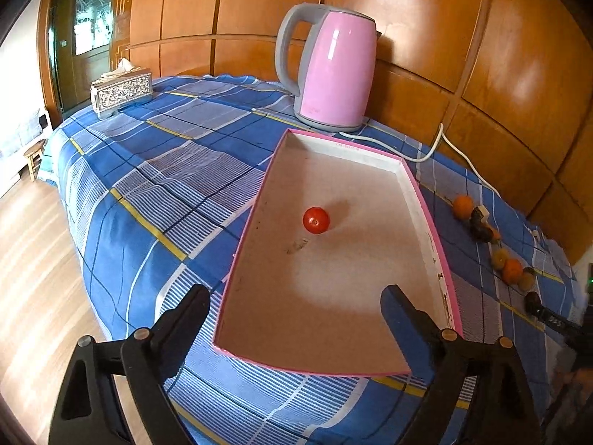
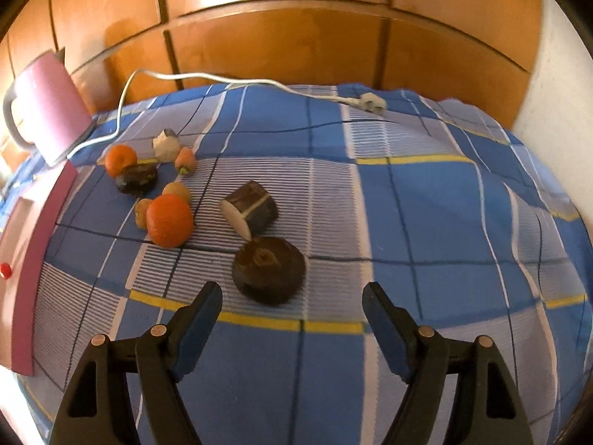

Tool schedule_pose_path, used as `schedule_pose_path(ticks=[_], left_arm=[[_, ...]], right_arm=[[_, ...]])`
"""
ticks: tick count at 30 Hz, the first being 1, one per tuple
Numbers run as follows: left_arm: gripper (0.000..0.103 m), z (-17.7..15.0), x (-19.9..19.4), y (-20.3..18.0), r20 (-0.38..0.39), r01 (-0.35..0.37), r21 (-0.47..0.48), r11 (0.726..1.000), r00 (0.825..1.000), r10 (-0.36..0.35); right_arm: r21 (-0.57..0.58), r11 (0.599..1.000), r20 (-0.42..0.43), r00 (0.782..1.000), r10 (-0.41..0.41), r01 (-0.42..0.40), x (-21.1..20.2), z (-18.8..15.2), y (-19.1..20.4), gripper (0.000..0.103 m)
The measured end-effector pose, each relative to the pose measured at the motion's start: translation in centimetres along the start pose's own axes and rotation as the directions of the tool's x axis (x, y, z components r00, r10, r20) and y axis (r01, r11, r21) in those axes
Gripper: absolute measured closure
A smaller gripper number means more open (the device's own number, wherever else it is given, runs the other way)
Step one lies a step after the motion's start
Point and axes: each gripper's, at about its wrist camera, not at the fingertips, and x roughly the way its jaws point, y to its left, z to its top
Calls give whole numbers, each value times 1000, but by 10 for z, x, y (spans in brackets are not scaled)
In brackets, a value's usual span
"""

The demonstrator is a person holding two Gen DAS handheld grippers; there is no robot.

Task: Organize fruits
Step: 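Move the right tool to the dark round fruit and grasp it, then carry the dark round fruit into the tray and release it with the right tool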

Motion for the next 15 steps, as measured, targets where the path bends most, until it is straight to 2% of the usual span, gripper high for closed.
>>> schedule_pose_path(ticks=[2,3,7,9,15], left_arm=[[9,0,-1,1,2,-8,-3,1000,1000,8],[8,1,-1,2,2,-13,-6,1000,1000,13],[6,1,-1,6,-4,-18,-22,1000,1000,18],[6,1,0,6,-6,-18,-21,1000,1000,18],[6,0,0,6,-8,-15,-23,1000,1000,15]], right_arm=[[-29,1000,-23,1000,-12,12,9,3,6,24],[-45,999,-32,999,-25,23,12,4,8,27],[-83,996,-35,999,-21,18,14,3,14,56],[-108,994,-30,999,-29,26,12,2,18,58],[-109,994,-46,999,15,-20,3,-6,19,58]])
